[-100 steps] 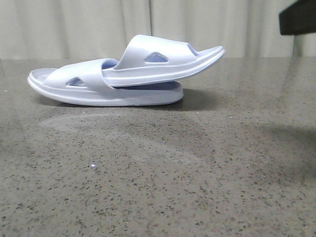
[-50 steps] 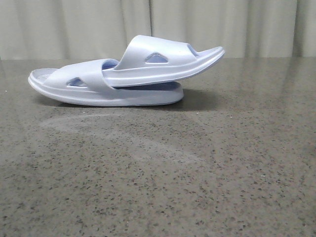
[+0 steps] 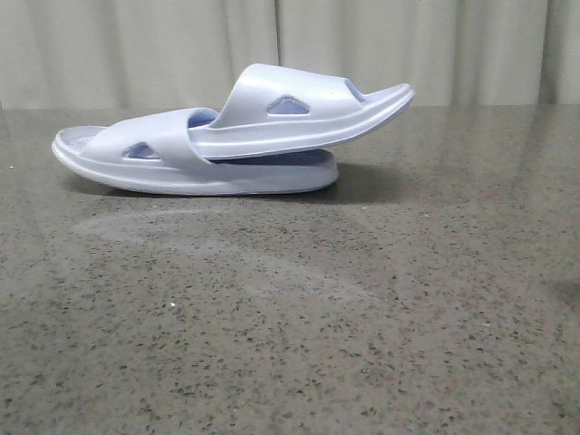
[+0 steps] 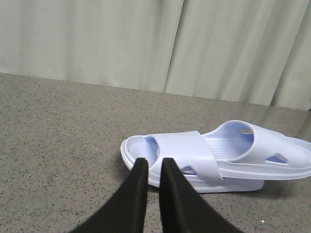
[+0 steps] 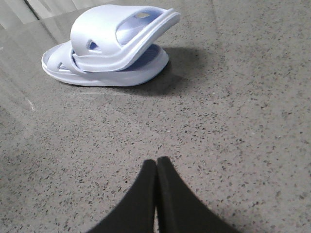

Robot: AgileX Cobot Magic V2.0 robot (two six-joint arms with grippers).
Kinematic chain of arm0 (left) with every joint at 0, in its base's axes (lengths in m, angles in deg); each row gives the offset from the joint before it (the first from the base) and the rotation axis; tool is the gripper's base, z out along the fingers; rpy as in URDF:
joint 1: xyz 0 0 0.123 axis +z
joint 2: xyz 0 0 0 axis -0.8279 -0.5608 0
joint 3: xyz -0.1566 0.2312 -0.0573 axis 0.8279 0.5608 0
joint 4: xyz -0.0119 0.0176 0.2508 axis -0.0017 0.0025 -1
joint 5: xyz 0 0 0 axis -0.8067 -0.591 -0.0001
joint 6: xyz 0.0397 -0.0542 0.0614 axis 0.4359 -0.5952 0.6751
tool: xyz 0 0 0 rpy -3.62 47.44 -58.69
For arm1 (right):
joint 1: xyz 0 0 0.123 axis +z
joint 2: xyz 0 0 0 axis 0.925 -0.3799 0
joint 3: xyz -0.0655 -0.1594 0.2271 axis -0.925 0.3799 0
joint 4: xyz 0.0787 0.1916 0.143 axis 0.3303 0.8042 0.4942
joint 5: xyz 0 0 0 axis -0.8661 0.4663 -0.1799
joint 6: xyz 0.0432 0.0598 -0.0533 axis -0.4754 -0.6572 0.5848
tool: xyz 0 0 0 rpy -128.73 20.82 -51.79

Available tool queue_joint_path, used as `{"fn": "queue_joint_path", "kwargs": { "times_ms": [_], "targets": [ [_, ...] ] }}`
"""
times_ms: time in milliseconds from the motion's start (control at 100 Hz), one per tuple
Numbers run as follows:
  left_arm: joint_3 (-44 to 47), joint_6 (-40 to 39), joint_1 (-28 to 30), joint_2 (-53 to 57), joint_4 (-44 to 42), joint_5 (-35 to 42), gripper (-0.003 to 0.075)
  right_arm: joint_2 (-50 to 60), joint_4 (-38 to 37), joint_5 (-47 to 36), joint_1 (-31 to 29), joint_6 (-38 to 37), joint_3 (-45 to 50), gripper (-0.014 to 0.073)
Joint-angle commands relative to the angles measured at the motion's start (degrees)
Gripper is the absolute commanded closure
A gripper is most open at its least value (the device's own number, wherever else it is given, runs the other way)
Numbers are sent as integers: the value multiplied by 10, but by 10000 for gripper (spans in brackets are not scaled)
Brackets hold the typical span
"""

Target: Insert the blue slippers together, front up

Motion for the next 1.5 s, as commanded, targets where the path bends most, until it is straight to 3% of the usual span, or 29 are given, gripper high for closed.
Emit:
{"fn": "queue_joint_path", "kwargs": {
  "times_ms": [0,360,430,480,590,680,720,770,850,1030,1110,1150,1310,1490],
  "targets": [
    [-16,0,-5,-3,-1,7,705,0,5,5,0,7,-15,683],
    [-14,0,-5,-3,-2,9,705,0,5,5,0,7,-15,683],
    [-9,-18,-5,-3,-51,14,705,0,5,5,0,7,-15,683],
    [1,-90,-3,-3,-153,15,705,0,5,5,0,7,-15,683],
    [40,-411,36,0,-446,42,705,0,5,5,0,7,-15,683],
    [67,-650,85,21,-711,19,705,0,5,5,0,7,-15,683],
    [73,-719,107,39,-784,-15,705,0,5,5,0,7,-15,683],
    [79,-767,134,62,-808,-60,705,0,5,5,0,7,-15,683],
    [89,-768,176,96,-806,-101,705,0,5,5,0,7,-15,683],
    [137,-768,244,148,-806,-75,705,0,5,5,0,7,-15,683],
    [160,-768,253,163,-805,-64,705,0,5,5,0,7,-15,683],
    [159,-761,252,170,-805,-97,705,0,5,5,0,7,-15,683],
    [160,-674,252,176,-799,-100,705,0,5,5,0,7,-12,683],
    [160,-661,252,182,-798,-134,705,0,5,5,0,7,-12,683]
  ]
}}
